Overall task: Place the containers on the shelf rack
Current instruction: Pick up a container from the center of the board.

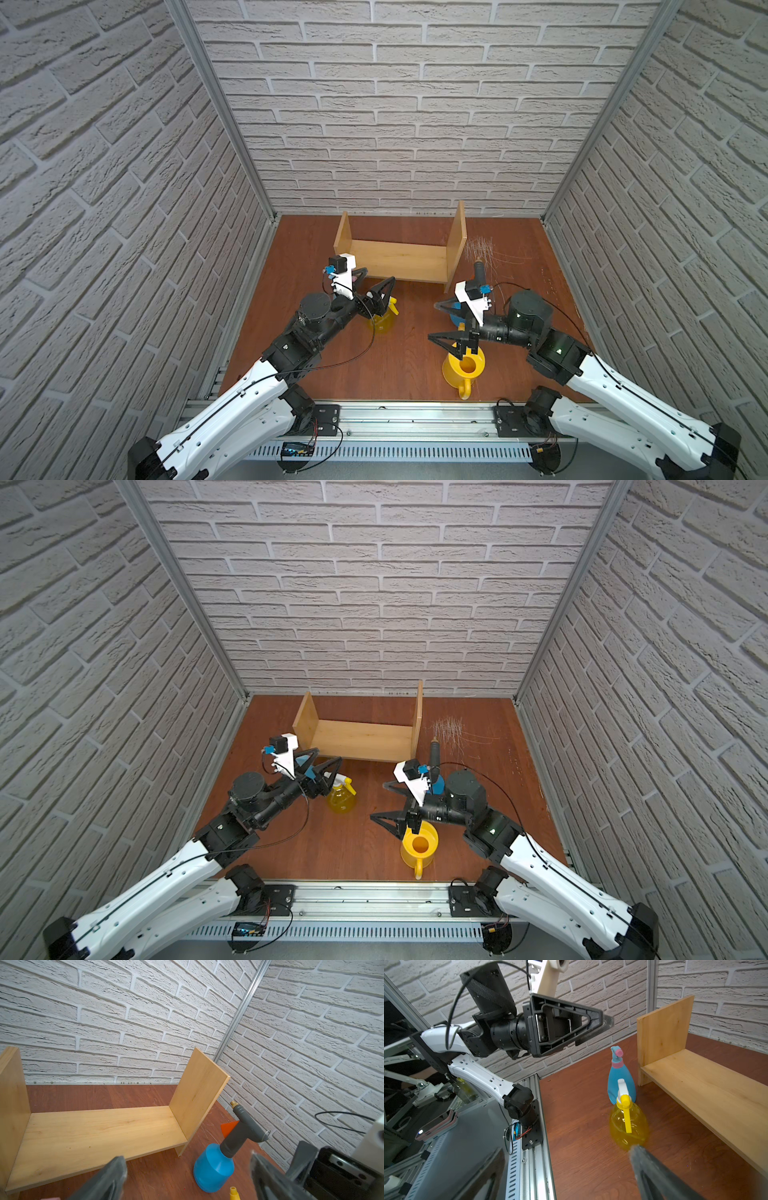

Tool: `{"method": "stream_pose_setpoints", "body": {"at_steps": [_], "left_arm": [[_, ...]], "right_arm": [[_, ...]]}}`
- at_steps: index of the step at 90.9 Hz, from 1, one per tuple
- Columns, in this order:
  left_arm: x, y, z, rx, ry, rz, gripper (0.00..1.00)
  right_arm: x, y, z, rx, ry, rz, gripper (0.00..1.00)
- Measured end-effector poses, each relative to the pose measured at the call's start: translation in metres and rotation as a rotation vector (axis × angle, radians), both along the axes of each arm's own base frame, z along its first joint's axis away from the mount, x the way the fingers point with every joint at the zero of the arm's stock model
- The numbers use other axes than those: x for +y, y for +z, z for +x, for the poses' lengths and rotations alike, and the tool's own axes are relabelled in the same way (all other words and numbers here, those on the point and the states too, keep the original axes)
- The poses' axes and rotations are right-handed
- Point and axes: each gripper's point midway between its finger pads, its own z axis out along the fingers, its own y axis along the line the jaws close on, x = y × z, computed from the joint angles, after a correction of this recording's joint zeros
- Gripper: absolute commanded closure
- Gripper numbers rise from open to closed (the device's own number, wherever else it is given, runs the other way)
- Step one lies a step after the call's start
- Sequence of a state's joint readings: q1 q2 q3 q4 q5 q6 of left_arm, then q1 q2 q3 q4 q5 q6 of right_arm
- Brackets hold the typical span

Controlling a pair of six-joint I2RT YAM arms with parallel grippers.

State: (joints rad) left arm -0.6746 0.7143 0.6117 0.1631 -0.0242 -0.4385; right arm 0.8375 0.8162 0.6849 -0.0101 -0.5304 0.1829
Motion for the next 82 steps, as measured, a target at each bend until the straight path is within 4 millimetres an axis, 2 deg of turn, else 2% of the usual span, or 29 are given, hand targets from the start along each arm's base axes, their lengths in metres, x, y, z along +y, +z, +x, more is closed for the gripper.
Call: {"method": "stream_pose_setpoints", "body": {"at_steps": [13,26,42,61,82], "left_arm": [[0.005,0.006,-0.004,-0.019,0.01,-0.016,0.02],[0.011,0.013,-0.005,-0.035,0.031,-0.036,0.02],[0.013,0.018,-0.009,-0.049,0.036,-0.05,0.02],[0.019,0.02,-0.009,-0.057,0.063,-0.056,0.02],[0.029,0.023,-0.01,-0.07,0.109,-0.069,0.02]], "right_arm": [[0.019,-0.015,-0.01,-0.037,0.035,-0.103,0.01],[0.034,-0.035,-0.006,-0.045,0.032,-0.193,0.01],[0.048,-0.062,0.016,-0.012,-0.018,-0.31,0.01],[0.076,-0.066,0.052,0.001,-0.092,-0.386,0.12],[0.087,-0.077,0.084,0.031,-0.169,-0.427,0.22]]}}
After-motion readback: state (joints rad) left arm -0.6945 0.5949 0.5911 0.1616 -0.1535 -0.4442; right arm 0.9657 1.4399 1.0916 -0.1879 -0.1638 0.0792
